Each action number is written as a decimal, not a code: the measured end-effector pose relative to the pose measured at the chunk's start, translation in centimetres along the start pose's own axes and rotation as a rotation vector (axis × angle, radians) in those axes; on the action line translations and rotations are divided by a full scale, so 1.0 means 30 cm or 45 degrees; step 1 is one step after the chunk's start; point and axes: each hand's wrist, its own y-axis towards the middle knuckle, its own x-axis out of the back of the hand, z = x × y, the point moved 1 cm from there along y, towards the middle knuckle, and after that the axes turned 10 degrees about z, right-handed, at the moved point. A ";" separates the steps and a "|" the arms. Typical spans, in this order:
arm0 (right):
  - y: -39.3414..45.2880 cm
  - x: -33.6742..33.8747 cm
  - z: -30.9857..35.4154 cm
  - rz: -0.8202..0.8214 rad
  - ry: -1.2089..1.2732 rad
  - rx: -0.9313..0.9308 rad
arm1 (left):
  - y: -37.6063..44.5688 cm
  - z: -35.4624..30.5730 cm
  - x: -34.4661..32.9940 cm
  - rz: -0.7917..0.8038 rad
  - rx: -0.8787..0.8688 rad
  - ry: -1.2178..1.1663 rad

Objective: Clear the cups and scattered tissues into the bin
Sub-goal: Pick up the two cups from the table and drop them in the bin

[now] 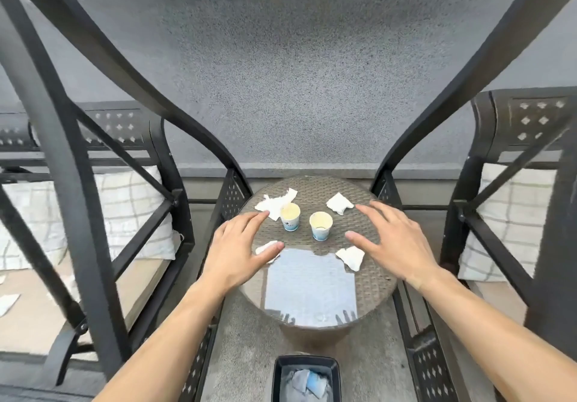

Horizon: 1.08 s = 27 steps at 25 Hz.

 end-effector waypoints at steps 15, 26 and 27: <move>0.473 -0.502 -0.093 0.230 0.147 -0.224 | 0.484 0.360 -0.488 0.342 0.145 -0.186; 0.777 -0.829 -0.200 0.308 0.050 -0.198 | 0.813 0.445 -0.855 0.460 0.248 -0.399; 0.774 -0.834 -0.199 0.298 0.053 -0.194 | 0.816 0.444 -0.862 0.463 0.260 -0.392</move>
